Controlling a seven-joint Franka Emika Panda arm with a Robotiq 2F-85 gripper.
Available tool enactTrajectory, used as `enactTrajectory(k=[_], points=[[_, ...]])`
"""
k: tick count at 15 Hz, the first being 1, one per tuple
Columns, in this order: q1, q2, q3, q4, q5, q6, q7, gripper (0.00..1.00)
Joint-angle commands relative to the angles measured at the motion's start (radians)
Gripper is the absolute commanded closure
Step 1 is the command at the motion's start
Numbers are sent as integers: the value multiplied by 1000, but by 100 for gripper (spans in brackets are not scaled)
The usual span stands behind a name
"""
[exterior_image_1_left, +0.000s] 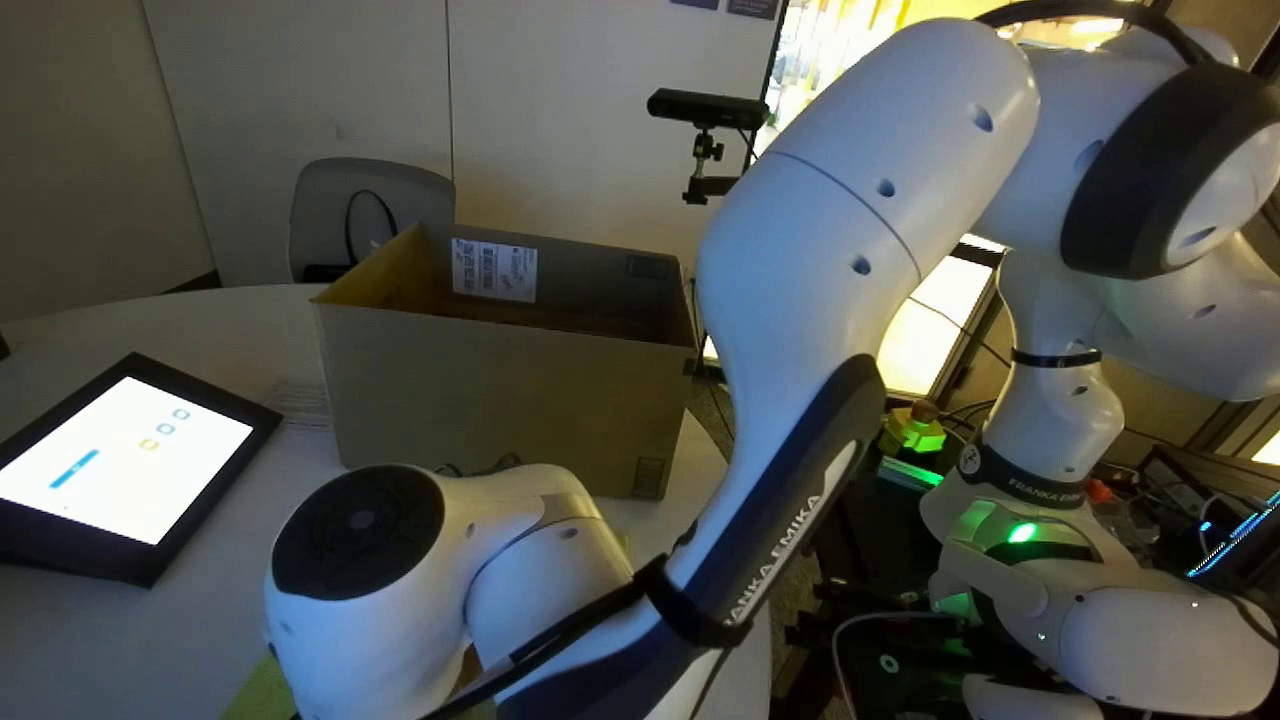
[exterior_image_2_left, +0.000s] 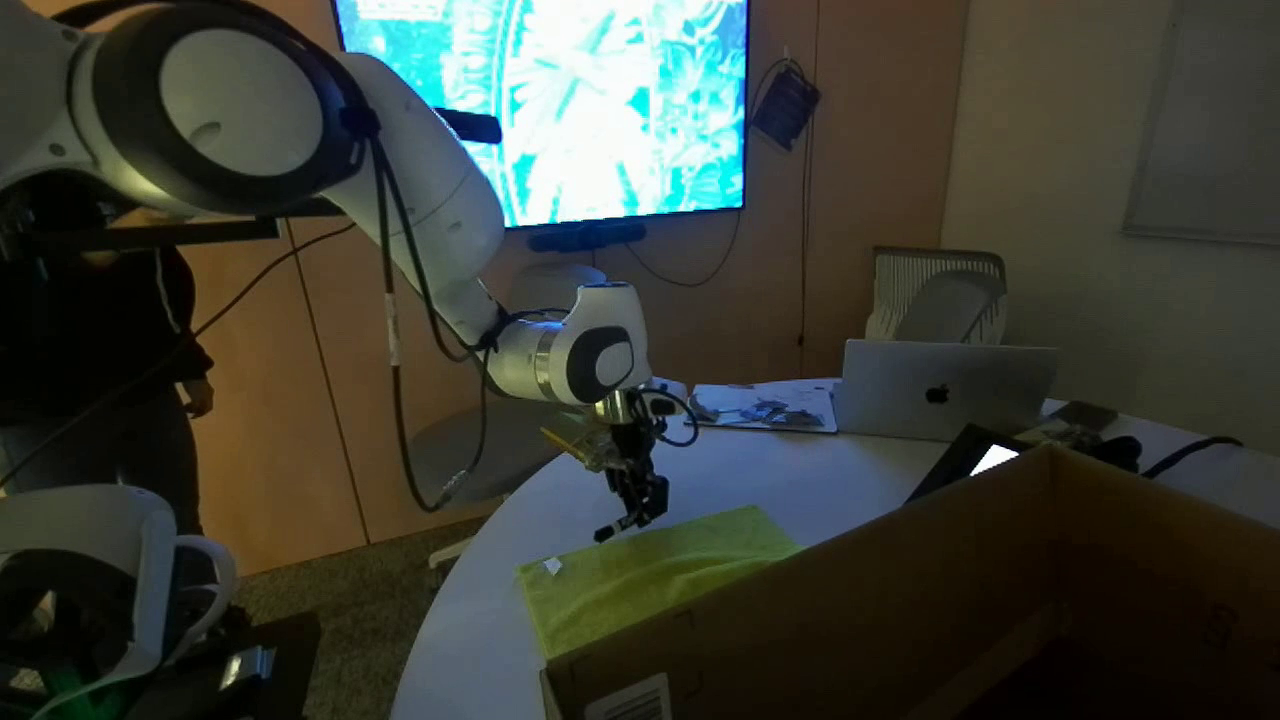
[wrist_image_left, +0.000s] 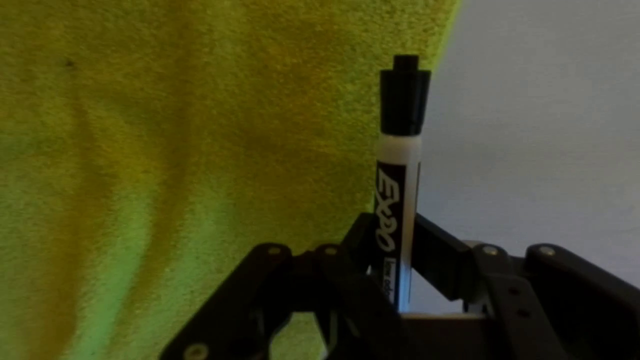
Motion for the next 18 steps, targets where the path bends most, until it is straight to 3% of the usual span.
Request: enactTrajectory(k=[1, 9, 18], points=[[-21, -69, -18, -106, 0, 17, 24, 81], [28, -61, -174, -135, -120, 10, 160, 81], [24, -50, -209, -140, -161, 0, 208, 81]])
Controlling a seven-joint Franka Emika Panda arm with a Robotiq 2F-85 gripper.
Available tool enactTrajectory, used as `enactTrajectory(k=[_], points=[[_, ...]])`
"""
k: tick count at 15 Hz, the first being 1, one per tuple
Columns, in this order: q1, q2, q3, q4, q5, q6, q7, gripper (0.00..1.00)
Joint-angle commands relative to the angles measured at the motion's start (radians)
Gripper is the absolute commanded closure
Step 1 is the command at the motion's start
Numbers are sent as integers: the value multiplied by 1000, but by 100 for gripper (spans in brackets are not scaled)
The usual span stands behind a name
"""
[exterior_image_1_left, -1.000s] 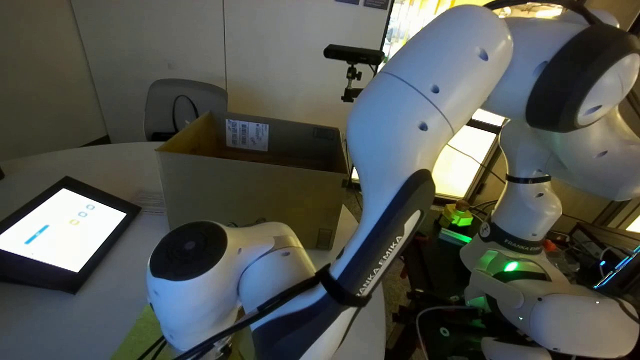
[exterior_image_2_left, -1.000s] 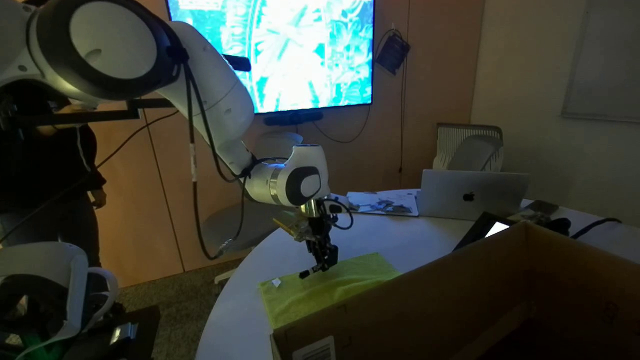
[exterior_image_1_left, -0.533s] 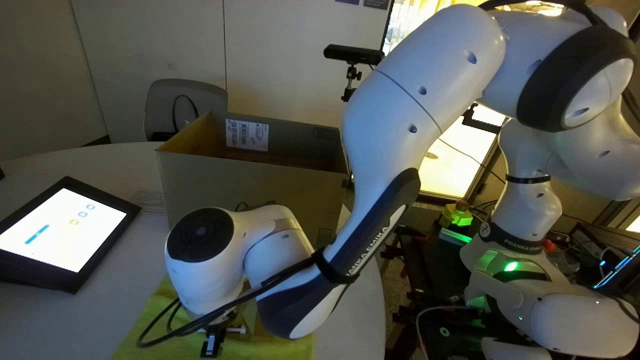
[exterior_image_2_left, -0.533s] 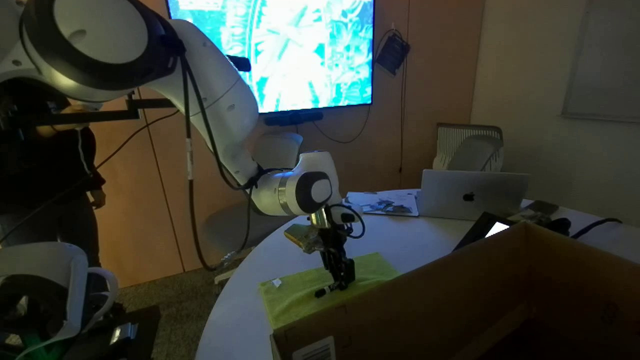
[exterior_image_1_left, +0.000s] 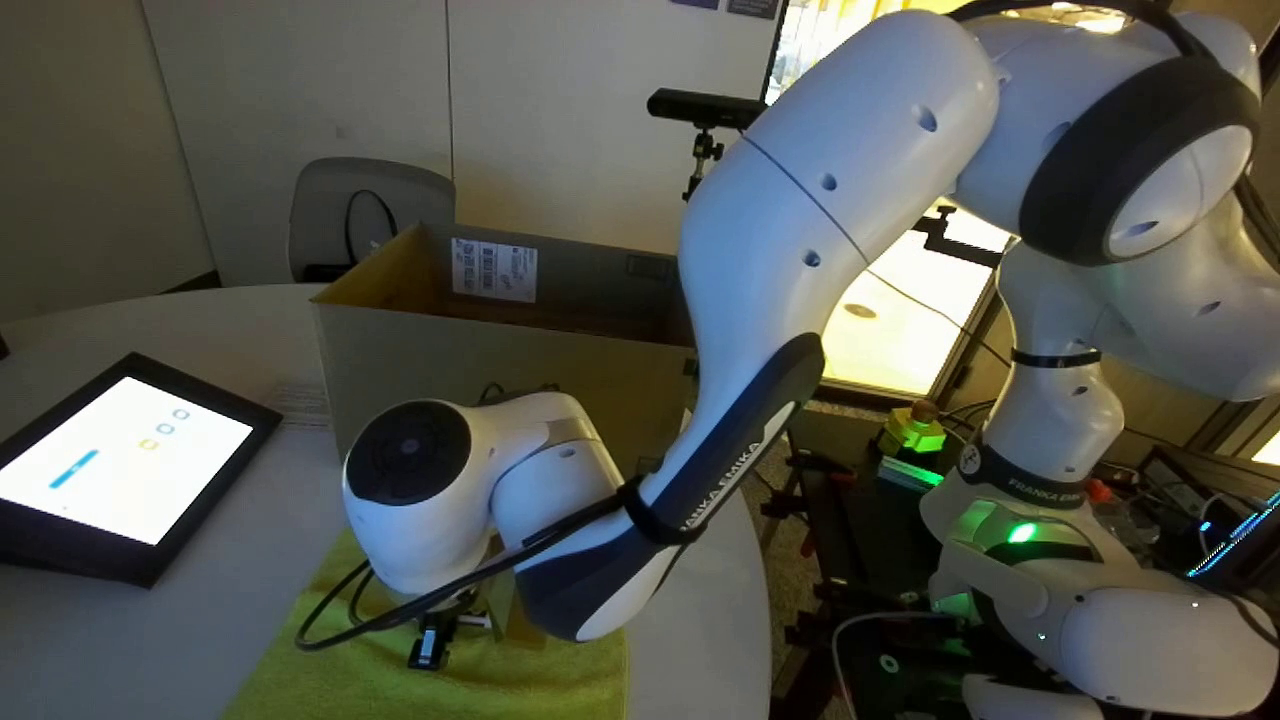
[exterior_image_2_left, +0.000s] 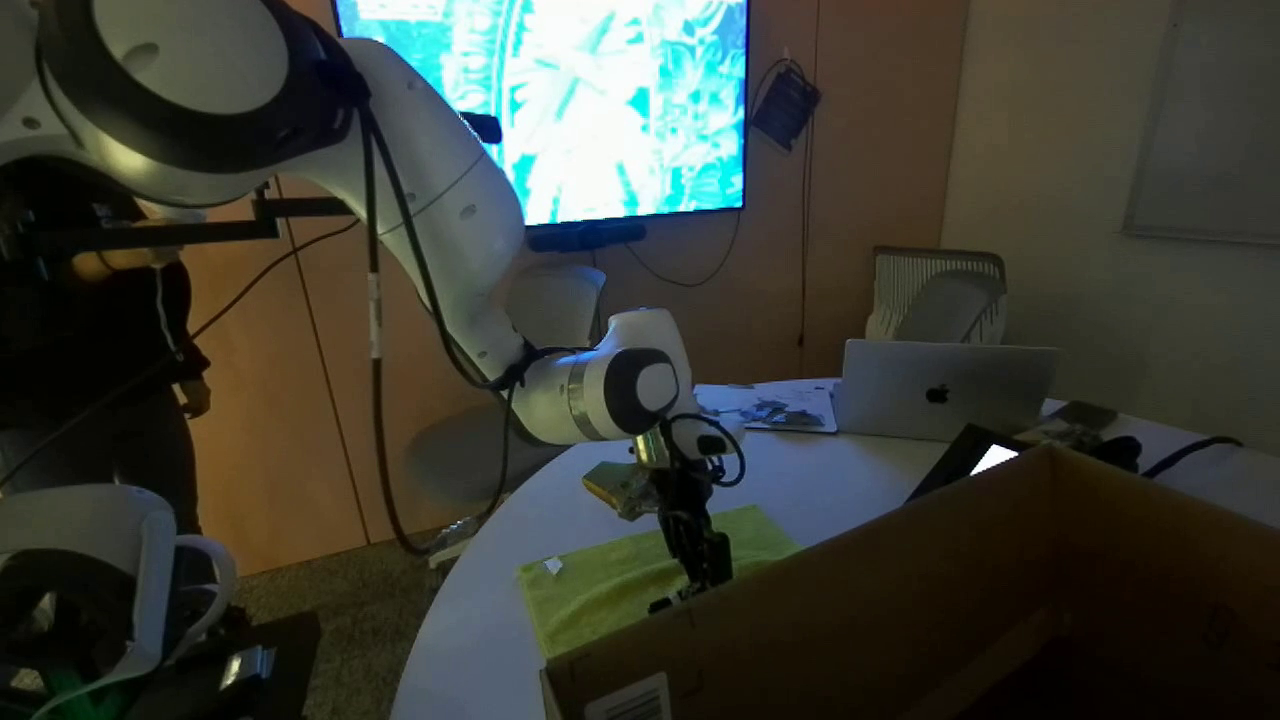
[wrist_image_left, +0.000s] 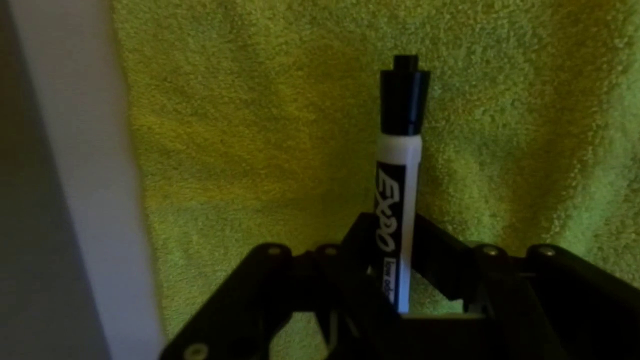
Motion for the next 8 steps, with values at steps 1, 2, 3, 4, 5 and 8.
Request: enactTrajectory(k=[1, 2, 3, 4, 5, 8], points=[[13, -17, -14, -24, -27, 0, 42, 81], [12, -17, -12, -26, -27, -1, 44, 81], [11, -17, -11, -28, -26, -1, 48, 72], [9, -18, -10, -30, -24, -1, 51, 56], [9, -20, -9, -32, -24, -1, 55, 51], [12, -29, -14, -41, -25, 5, 71, 26]])
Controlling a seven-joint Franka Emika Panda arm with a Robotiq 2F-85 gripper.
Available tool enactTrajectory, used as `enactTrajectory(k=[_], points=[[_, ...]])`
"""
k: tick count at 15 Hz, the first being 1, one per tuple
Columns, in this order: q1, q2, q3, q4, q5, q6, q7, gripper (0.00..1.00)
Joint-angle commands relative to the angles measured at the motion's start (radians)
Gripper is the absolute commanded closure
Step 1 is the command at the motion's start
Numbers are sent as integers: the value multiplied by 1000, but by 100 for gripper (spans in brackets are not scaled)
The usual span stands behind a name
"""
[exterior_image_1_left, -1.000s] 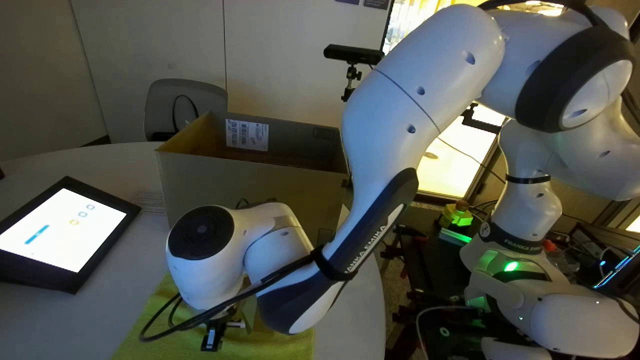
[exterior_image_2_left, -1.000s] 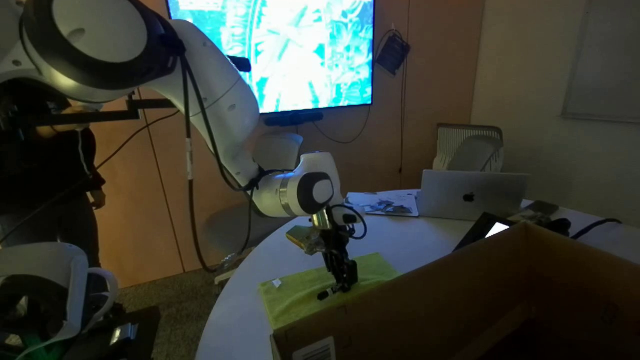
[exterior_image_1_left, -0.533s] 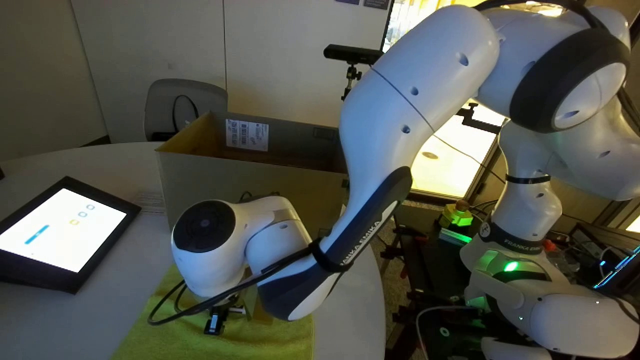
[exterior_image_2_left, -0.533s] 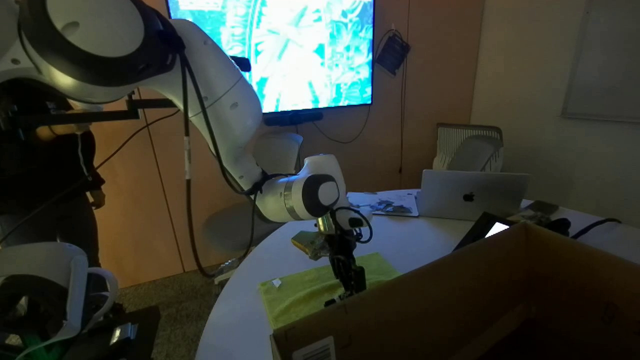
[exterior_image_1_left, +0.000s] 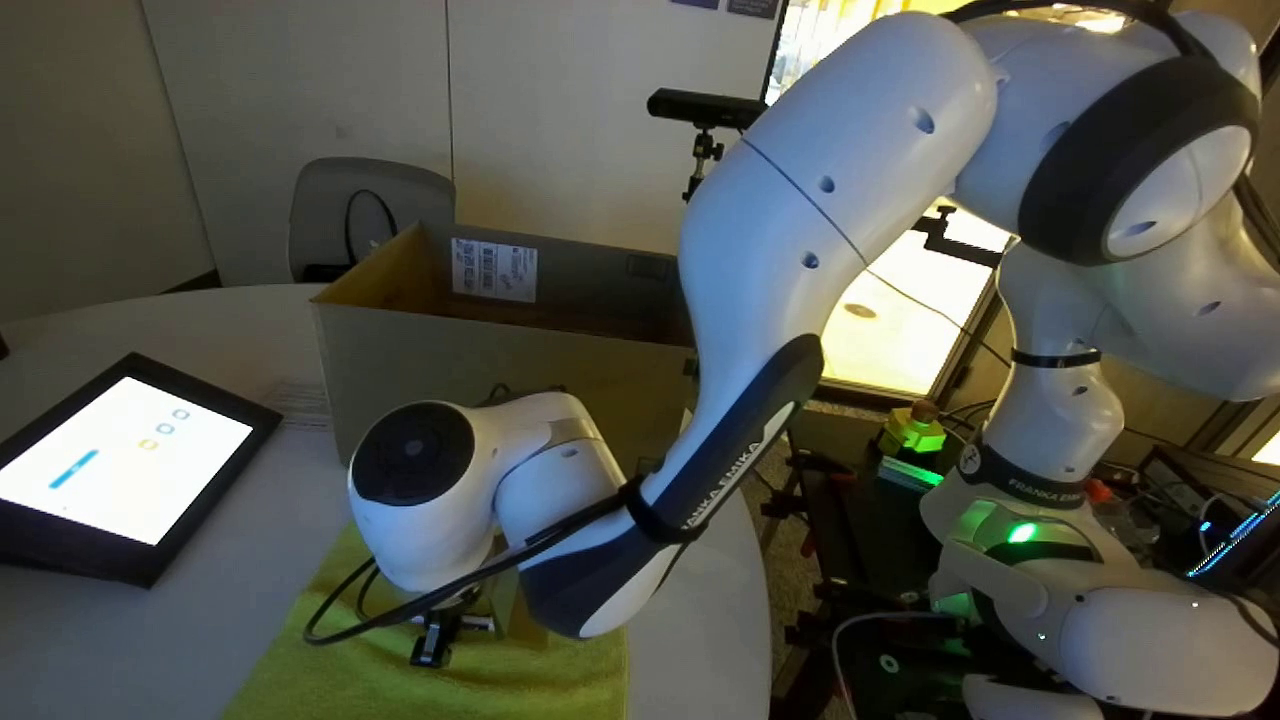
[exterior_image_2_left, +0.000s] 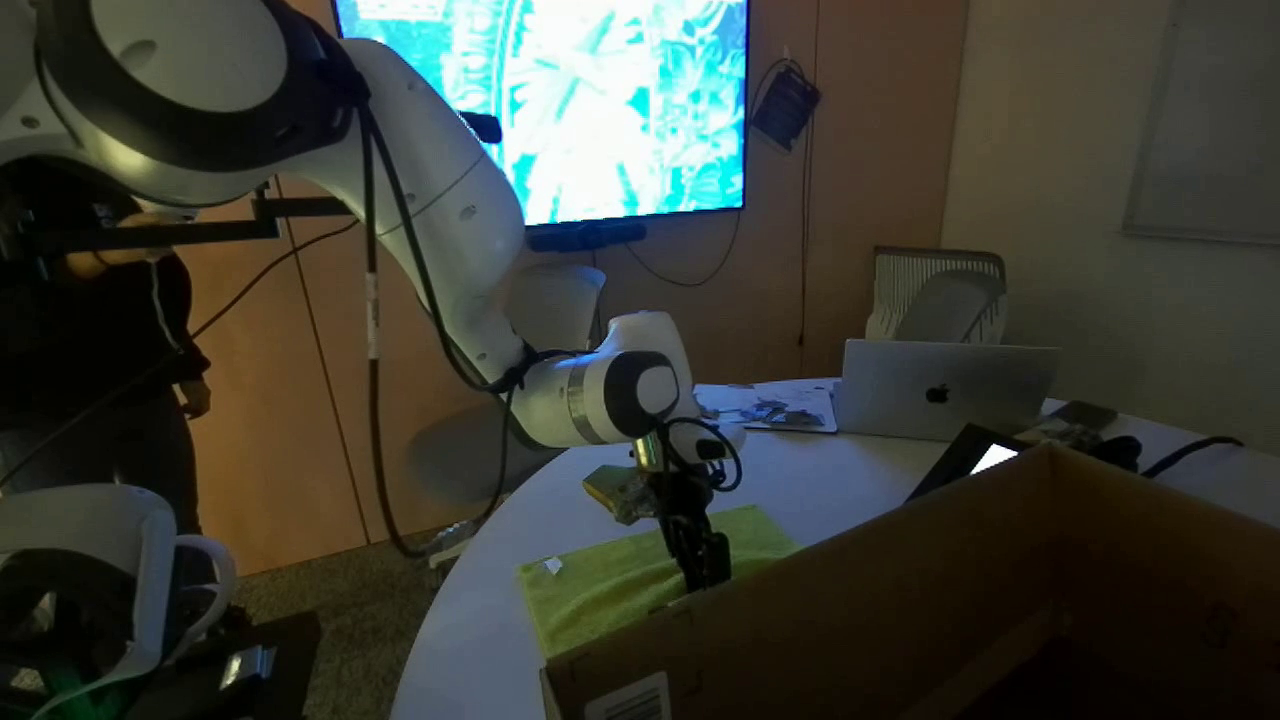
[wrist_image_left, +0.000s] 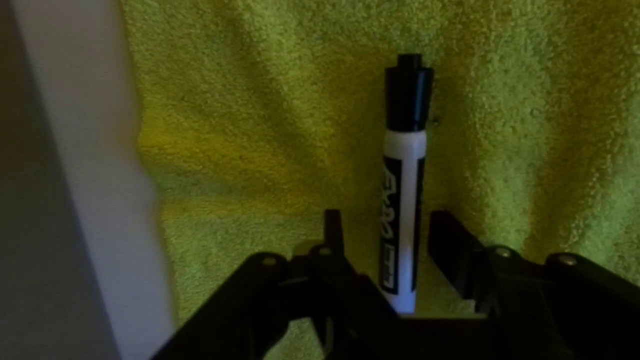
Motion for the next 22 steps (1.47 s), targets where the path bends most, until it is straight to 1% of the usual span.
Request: enactTrajectory(k=[1, 3, 4, 9, 11, 15, 19, 22], points=[[13, -33, -9, -36, -21, 7, 46, 19], [16, -48, -9, -52, -22, 13, 59, 2], [20, -58, -11, -63, -23, 17, 69, 0], [41, -117, -27, -136, -48, 38, 132, 0], [49, -152, -35, -186, -69, 59, 173, 0], [65, -228, -52, -324, -114, 131, 271, 0], [100, -260, -104, -440, -177, 213, 409, 0], [117, -274, -145, -513, -200, 257, 503, 0]])
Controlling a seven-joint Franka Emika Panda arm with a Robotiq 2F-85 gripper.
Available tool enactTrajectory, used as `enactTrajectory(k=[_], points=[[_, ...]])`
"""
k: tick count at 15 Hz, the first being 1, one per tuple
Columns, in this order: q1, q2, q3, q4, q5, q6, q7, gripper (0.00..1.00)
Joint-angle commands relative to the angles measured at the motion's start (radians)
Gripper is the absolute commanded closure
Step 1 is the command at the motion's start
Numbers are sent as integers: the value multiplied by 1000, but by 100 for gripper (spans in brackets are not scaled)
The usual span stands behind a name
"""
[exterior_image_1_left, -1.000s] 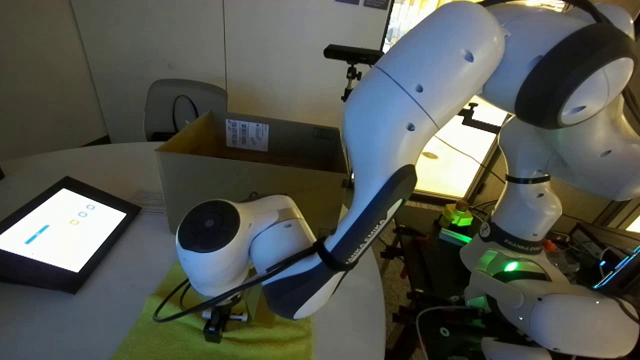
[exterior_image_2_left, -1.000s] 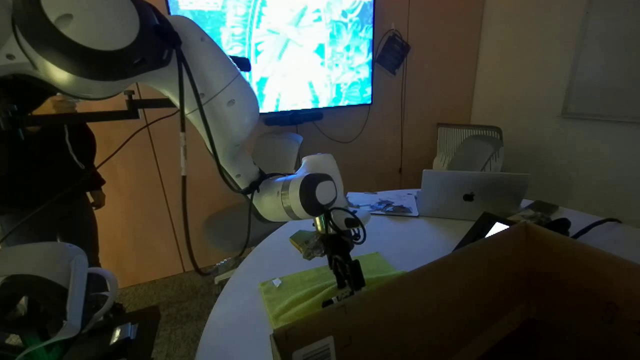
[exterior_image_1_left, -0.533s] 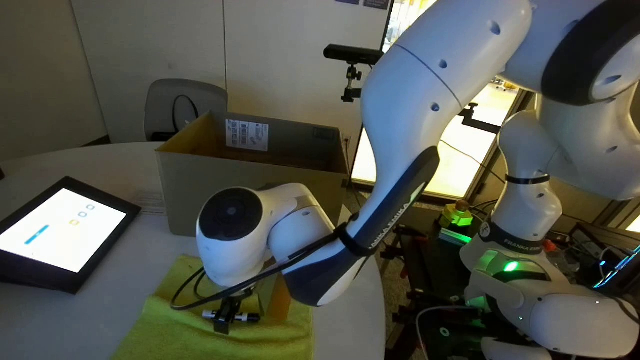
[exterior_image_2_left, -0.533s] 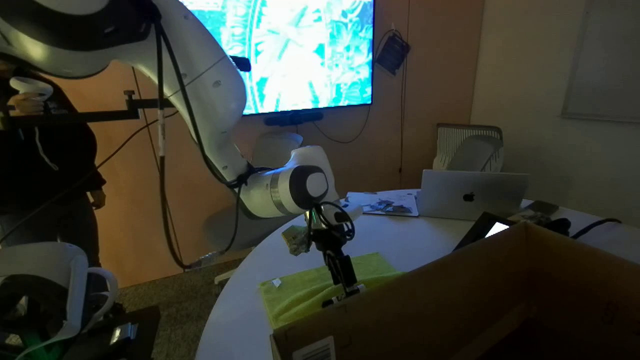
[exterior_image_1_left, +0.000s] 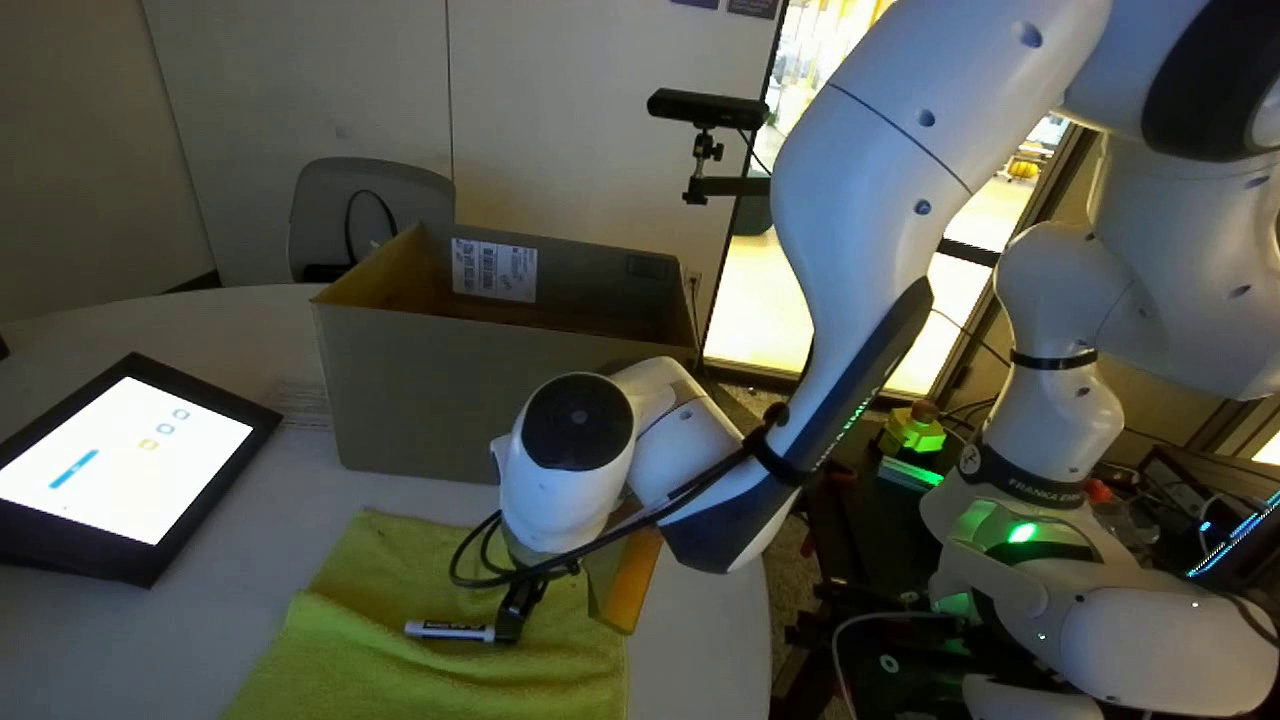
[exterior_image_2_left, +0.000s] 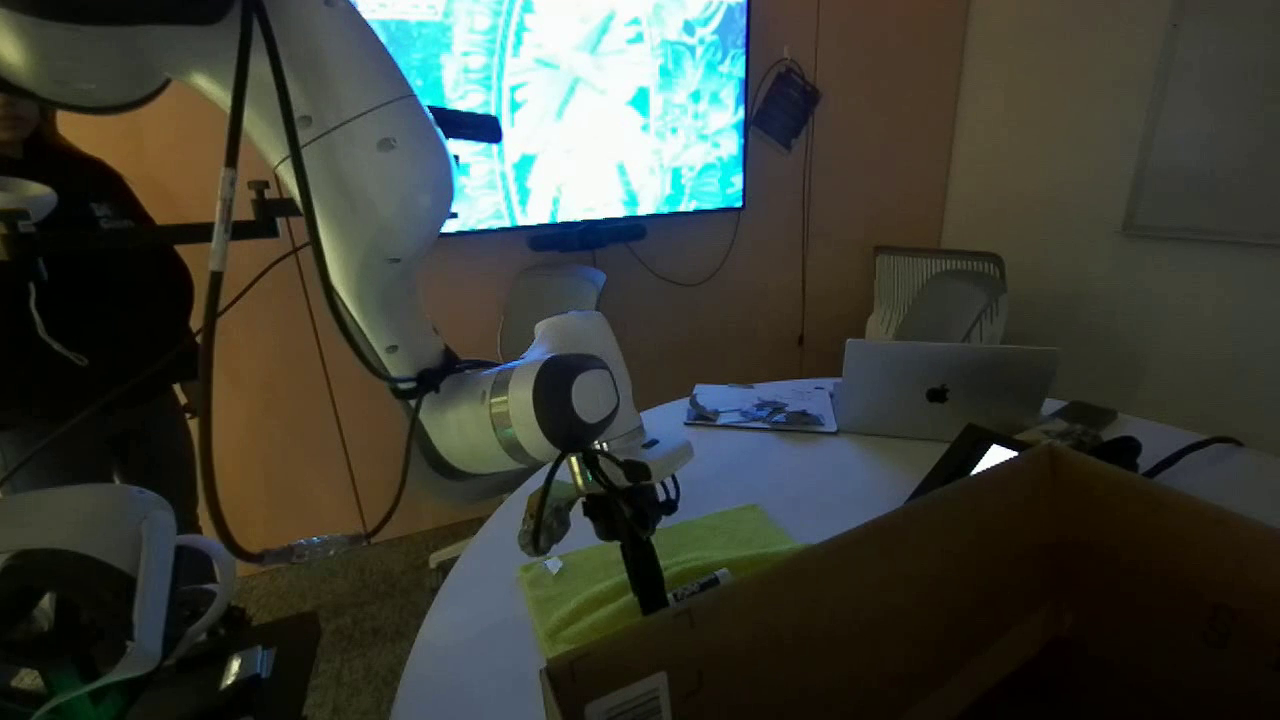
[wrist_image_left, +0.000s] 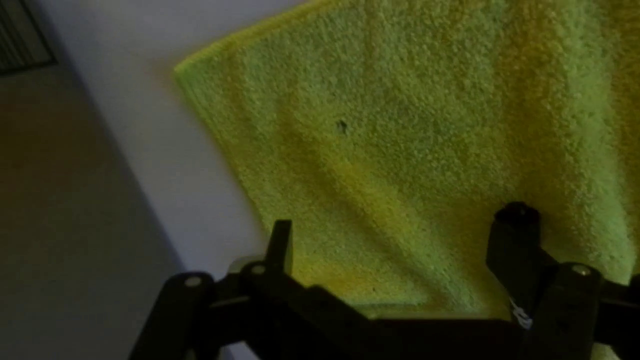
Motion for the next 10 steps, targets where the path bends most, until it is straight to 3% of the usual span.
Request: enactTrajectory(k=[1, 5, 10], points=[[36, -56, -66, -129, -40, 83, 129, 0], [42, -51, -114, -200, -30, 164, 210, 0], [38, -28, -158, -277, 22, 342, 213, 0]])
